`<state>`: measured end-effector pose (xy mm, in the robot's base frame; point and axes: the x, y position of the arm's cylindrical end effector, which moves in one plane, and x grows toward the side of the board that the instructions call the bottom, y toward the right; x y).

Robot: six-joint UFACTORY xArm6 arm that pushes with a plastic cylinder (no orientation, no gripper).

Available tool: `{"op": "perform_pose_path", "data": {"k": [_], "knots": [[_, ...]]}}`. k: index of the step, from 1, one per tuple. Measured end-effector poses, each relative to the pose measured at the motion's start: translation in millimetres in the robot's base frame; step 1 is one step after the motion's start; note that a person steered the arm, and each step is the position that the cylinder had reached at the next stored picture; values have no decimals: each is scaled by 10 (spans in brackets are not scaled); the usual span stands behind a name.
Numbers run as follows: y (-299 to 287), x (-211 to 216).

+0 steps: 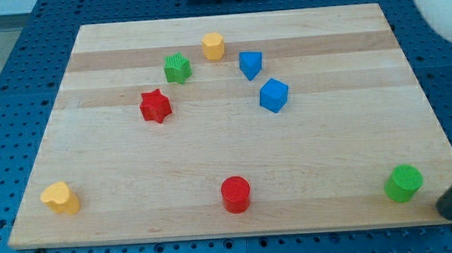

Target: Place the green circle diagonal below the cube

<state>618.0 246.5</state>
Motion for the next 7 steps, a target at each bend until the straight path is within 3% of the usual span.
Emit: {"op": "perform_pose_path", "data": {"k": [4, 7], "knots": [[-535, -219], [-318, -237]]}}
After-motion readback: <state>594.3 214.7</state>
